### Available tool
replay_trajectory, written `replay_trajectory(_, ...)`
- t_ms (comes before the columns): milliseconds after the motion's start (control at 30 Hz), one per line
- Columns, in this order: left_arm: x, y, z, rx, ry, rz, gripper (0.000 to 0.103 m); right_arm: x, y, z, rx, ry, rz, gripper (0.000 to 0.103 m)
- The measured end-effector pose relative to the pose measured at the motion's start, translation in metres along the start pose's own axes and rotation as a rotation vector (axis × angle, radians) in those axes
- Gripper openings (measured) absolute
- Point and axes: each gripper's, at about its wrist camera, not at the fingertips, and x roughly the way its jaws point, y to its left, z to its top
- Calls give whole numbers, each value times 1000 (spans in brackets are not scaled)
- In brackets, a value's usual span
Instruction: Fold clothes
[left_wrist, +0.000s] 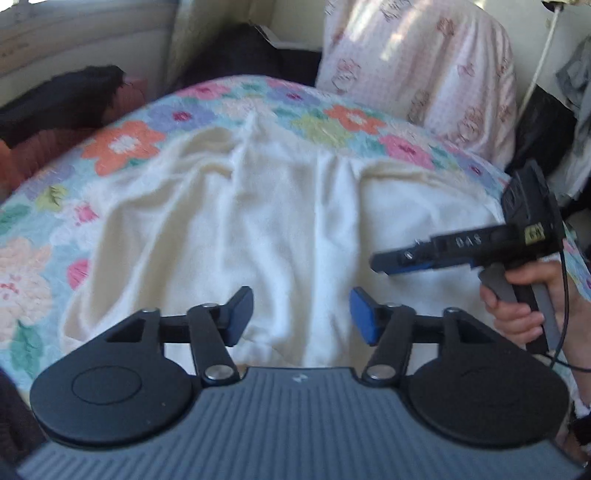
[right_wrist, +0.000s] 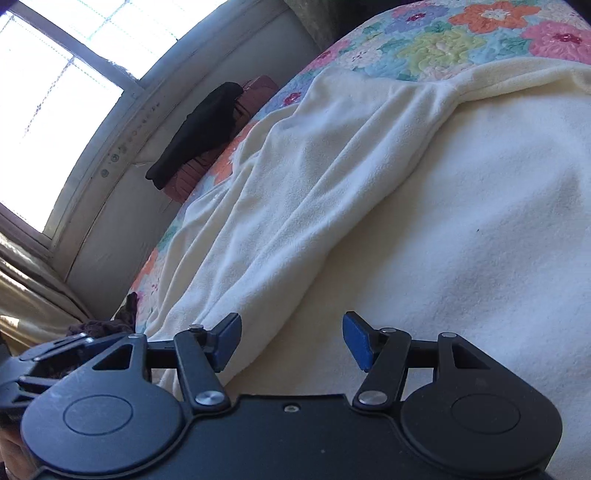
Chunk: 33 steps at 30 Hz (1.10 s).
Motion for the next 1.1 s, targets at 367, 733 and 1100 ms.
replay_trajectory(367, 74, 52, -31, -334, 147, -114, 50, 34, -4, -26, 110, 55, 166, 67)
replay_trajectory(733, 46, 32, -22, -208, 104, -18, 17, 33, 39, -54, -126, 21, 159, 12)
replay_trajectory(1100, 19, 78, 3, -142, 15, 149, 53, 17, 49, -43, -257, 78, -34, 38)
